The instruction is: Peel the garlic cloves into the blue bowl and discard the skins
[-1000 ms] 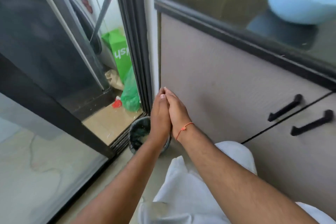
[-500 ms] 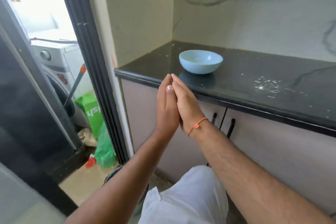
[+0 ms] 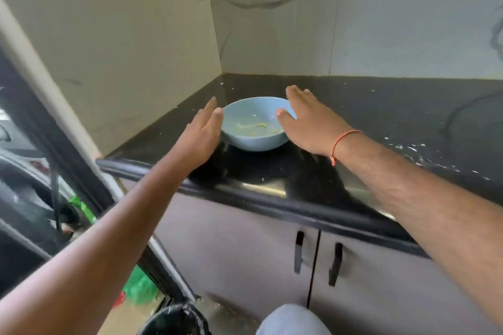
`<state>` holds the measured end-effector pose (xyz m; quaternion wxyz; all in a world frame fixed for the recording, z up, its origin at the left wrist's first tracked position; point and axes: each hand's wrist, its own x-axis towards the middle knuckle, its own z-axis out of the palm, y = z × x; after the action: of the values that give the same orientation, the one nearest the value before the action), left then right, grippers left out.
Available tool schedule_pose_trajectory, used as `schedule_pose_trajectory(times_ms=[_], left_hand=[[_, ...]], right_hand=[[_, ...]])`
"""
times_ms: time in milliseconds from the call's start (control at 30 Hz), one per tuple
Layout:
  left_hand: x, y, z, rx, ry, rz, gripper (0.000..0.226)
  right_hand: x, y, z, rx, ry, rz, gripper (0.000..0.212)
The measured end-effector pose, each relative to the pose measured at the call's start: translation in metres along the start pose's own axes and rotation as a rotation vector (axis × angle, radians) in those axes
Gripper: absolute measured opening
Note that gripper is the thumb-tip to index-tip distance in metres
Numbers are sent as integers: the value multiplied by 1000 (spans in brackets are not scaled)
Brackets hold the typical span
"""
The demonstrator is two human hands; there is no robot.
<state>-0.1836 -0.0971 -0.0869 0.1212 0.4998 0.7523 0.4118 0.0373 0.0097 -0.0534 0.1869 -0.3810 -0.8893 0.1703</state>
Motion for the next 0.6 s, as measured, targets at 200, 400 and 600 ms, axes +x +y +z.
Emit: schedule_pose_trajectory(times_ms=[200, 400, 600], left_hand=[[8, 6, 15, 140, -149, 37, 72], [-28, 77, 60, 312, -334, 115, 68], [-50, 164, 113, 343, -523, 133, 65]], right_hand=[[8, 43, -18, -193, -192, -47, 69], [-67, 87, -82, -359, -269, 59, 76], [-130, 132, -149, -426, -381, 235, 75]])
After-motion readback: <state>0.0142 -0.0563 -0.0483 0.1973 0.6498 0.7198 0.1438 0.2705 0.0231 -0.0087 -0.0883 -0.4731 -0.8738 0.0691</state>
